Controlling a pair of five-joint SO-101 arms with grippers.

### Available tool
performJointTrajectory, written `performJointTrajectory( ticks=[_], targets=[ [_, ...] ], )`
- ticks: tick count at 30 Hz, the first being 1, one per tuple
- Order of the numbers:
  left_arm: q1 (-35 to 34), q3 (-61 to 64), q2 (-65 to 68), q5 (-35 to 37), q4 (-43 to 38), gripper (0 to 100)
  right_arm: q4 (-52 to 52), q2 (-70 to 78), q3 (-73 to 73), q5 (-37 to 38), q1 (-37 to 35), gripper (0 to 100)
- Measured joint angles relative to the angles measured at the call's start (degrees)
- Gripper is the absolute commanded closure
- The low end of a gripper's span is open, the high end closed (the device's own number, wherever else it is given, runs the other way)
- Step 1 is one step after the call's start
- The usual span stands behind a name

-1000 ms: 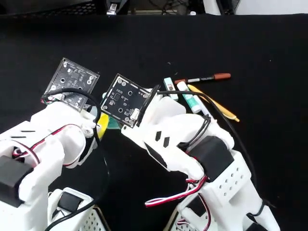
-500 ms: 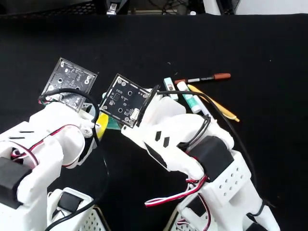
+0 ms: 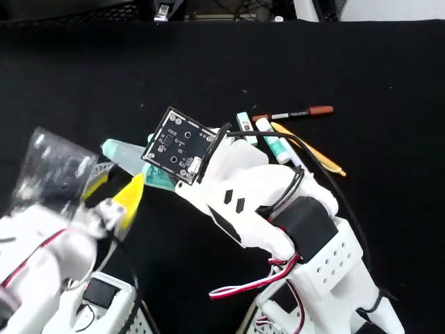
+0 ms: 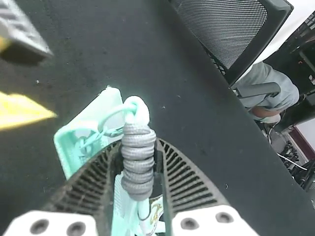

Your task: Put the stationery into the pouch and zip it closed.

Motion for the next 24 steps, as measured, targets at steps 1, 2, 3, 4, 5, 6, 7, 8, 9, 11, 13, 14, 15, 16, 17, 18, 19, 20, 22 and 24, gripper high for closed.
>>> performJointTrajectory(
  ticks=[1, 2, 3, 4, 5, 6, 7, 8, 9, 11, 13, 14, 15, 16, 17, 18, 19, 20, 22, 24],
  targets=[
    [0.0, 1.0, 0.0, 0.0, 0.0, 85, 0.0, 0.0, 0.0, 0.0, 0.0, 98.5],
    [0.0, 1.9, 0.0, 0.0, 0.0, 85, 0.0, 0.0, 0.0, 0.0, -0.1, 98.5],
    [0.0, 2.7, 0.3, 0.0, 0.0, 85, 0.0, 0.0, 0.0, 0.0, -0.2, 98.5],
    [0.0, 3.3, 0.4, 0.0, 0.0, 85, 0.0, 0.0, 0.0, 0.0, -0.2, 98.5],
    [0.0, 3.3, 0.4, 0.0, 0.0, 85, 0.0, 0.0, 0.0, 0.0, -0.2, 98.5],
    [0.0, 3.7, 0.2, 0.0, -0.2, 85, 0.0, 0.0, 0.0, 0.0, -0.2, 98.5],
    [0.0, 3.8, 0.2, 0.0, -0.4, 85, 0.0, 0.0, 0.2, 0.0, -0.2, 98.5],
    [0.0, 3.8, 0.1, 0.0, -0.9, 85, 0.0, 0.0, 0.2, 0.0, -0.2, 98.5],
    [0.0, 3.7, 0.0, 0.0, -1.2, 85, 0.0, 0.0, 0.2, 0.0, -0.2, 98.5],
    [0.0, 3.7, 0.3, 0.0, -1.4, 85, 0.0, 0.0, 0.2, 0.0, -0.2, 98.5],
    [0.0, 3.7, 1.5, 0.0, -1.4, 85, 0.0, 0.0, 0.2, 0.0, -0.2, 98.5],
    [0.0, 3.7, 2.5, 0.0, -1.4, 85, 0.0, 0.0, 0.2, 0.0, -0.2, 98.5],
    [0.0, 3.7, 3.6, 0.0, -1.4, 85, 0.0, 0.0, 0.2, 0.0, -0.2, 98.5],
    [0.0, 3.7, 4.7, 0.0, -1.4, 85, 0.0, 0.0, 0.2, 0.0, -0.2, 98.5],
    [0.0, 3.7, 5.5, 0.0, -1.4, 85, 0.0, 0.0, 0.2, 0.0, -0.2, 98.5],
    [0.0, 3.7, 6.3, 0.0, -1.4, 85, 0.0, 0.0, 0.2, 0.0, -0.2, 98.5],
    [0.0, 3.7, 6.9, 0.0, -1.4, 85, 0.0, 0.0, 0.2, 0.0, -0.2, 98.5],
    [0.0, 3.7, 7.5, 0.0, -1.4, 85, 0.0, 0.0, 0.2, 0.0, -0.2, 98.5],
    [0.0, 3.7, 7.6, 0.0, -1.4, 85, 0.0, 0.0, 0.2, 0.0, -0.2, 98.5],
    [0.0, 3.7, 7.6, 0.0, -1.4, 85, 0.0, 0.0, 0.2, 0.0, -0.2, 98.5]
  ],
)
